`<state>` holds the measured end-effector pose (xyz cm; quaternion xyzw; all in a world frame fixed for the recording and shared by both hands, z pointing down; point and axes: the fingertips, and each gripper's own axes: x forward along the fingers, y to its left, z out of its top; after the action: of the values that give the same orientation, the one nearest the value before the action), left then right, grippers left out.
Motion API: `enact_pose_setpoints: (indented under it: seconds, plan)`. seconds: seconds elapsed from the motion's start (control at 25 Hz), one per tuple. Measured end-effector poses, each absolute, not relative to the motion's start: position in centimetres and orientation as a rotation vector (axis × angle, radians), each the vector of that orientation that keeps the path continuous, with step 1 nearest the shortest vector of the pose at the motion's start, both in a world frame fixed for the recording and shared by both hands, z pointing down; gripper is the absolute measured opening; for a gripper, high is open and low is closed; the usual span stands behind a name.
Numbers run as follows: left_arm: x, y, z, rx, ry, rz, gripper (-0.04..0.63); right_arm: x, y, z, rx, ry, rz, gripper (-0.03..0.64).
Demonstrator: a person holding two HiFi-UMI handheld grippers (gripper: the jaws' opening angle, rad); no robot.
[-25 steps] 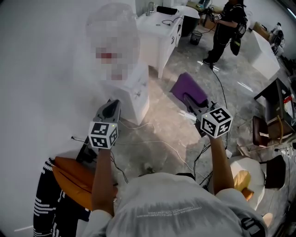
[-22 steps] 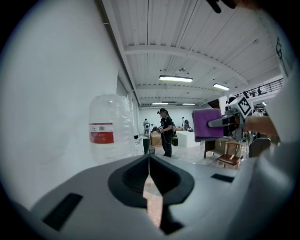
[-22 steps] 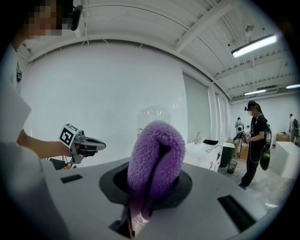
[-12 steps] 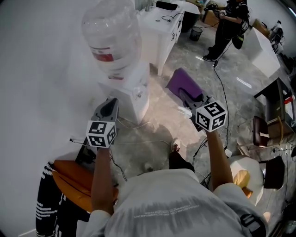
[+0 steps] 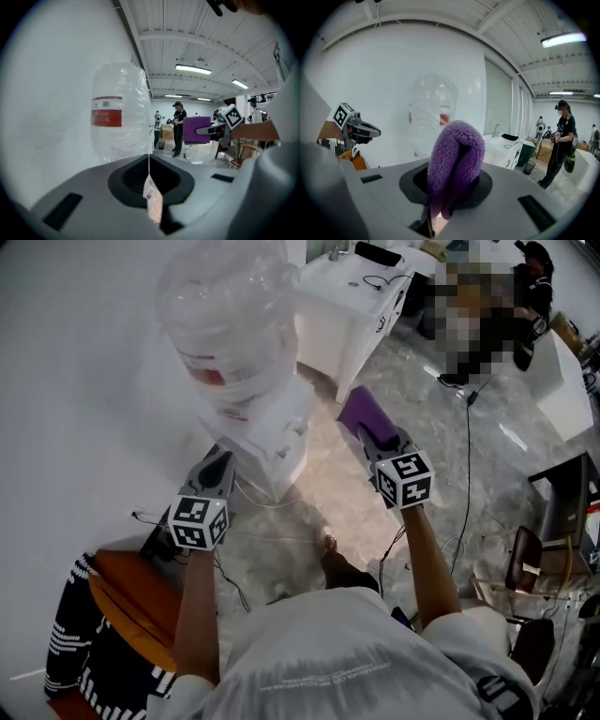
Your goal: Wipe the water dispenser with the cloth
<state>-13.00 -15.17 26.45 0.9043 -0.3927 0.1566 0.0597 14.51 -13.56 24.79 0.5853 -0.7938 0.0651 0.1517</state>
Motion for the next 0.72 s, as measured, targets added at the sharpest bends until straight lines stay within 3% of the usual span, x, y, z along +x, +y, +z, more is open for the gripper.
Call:
enact_pose_setpoints:
  seconds: [0.36,0.72]
  plan:
    - [-9.9,-22.1,31.3,2.577,-1.327,0.529,0.017,20.2,-25.5,34.3,1.562,-2.207,0.292,0.061]
    - [-8.9,-25.5,35.0,2.499,-1.408,0.578,0.017,18.6,-33.6,45.1,1.331,-2.154,0.368,0.061]
